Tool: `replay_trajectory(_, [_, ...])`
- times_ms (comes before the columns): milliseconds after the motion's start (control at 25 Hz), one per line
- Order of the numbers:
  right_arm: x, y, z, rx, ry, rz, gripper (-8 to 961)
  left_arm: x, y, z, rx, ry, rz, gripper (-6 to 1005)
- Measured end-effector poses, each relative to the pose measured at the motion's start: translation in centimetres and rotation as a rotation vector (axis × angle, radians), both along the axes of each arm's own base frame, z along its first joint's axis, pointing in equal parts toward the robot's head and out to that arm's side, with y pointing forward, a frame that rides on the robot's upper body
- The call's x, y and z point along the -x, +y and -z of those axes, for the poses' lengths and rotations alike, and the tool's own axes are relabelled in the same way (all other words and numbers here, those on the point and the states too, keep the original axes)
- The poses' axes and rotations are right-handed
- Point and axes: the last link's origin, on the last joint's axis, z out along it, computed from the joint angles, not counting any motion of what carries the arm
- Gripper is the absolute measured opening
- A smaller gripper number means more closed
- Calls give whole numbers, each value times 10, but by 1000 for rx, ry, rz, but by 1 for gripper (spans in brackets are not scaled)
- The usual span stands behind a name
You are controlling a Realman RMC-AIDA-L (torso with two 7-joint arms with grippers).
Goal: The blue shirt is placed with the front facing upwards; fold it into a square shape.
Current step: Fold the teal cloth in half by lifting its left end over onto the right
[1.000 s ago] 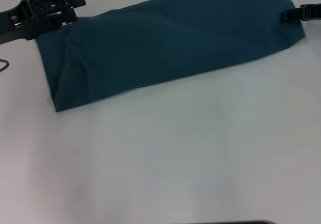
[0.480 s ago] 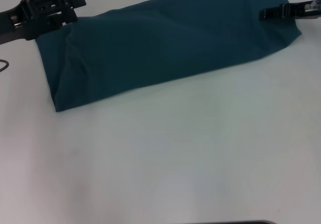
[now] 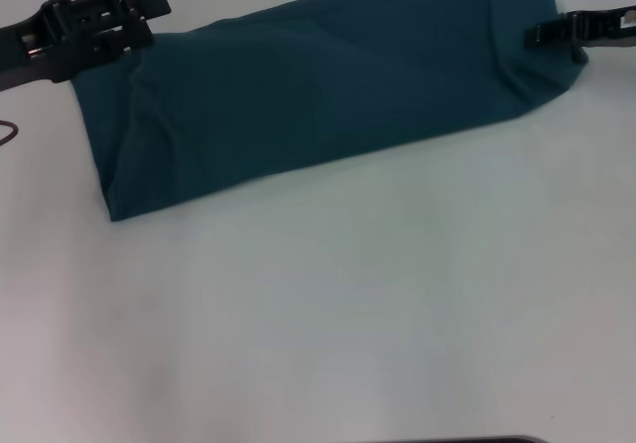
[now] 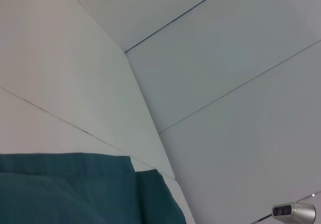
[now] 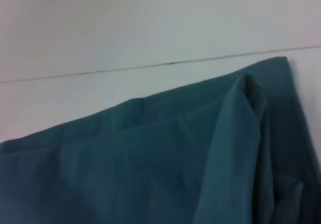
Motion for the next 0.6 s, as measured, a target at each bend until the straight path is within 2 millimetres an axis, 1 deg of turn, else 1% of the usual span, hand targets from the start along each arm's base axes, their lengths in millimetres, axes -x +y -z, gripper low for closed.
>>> replay_trajectory(120, [-4, -1, -5, -14, -1, 17, 613, -1, 0, 0, 0, 0, 3, 704])
replay_trajectory(360, [-9, 2, -11, -50, -15, 47, 542, -1, 1, 1, 1, 2, 5, 703])
replay_trajectory(600, [-8, 4, -11, -47, -34, 45, 302, -1, 1, 1, -2, 1, 2, 703])
